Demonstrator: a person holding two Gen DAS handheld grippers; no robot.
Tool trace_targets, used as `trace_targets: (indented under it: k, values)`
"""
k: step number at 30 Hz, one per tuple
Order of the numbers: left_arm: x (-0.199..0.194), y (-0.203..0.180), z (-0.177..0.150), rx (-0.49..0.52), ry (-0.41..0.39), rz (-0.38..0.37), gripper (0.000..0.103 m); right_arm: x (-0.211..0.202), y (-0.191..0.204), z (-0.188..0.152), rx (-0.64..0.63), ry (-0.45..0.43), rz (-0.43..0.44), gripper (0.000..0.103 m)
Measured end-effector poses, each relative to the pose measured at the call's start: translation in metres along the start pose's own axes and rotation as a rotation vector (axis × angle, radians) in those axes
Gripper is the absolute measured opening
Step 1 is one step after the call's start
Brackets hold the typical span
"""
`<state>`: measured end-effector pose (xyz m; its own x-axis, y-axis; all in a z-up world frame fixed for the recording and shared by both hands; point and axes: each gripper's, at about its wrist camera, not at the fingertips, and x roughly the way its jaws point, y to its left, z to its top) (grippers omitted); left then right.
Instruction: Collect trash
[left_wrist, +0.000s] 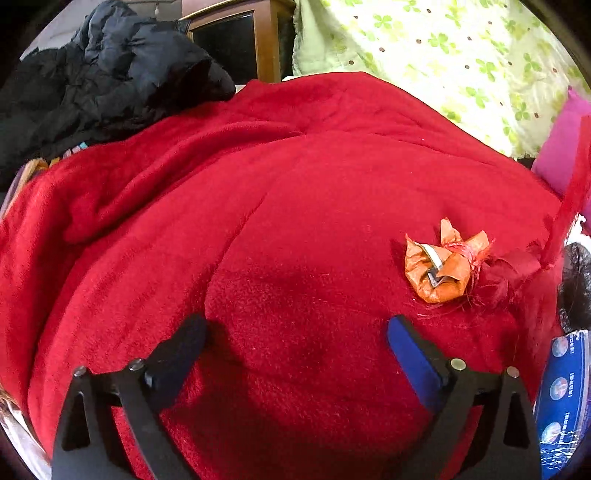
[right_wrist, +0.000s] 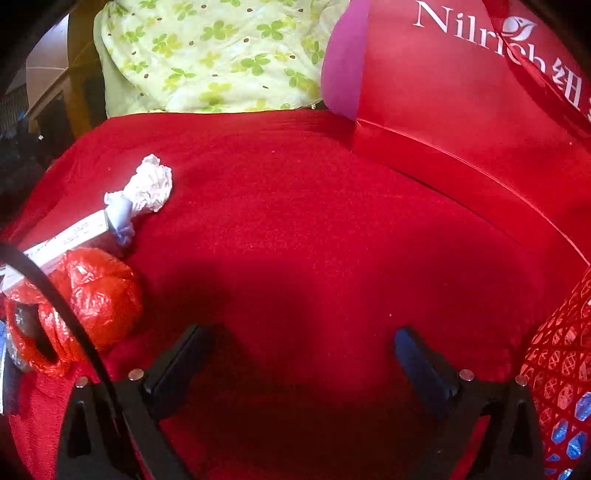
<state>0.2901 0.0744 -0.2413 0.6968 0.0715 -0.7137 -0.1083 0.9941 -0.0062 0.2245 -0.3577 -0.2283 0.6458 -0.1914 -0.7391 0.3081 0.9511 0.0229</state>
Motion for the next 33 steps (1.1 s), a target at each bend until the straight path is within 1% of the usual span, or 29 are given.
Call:
trace_targets:
  k: [15,33]
  values:
    - [0.0010,-0.0045,-0.0004,0.005,0.003,0.022,0.103,0.0010,0.0045,0.0016,-0.002,-0.001,-0.003,0.103]
    - [0.0081,0.0009,0.0016,0.001,-0.023,0.007,0.103,0.0018,0.0048,0.0018,-0.002,-0.001,-0.002,0.103]
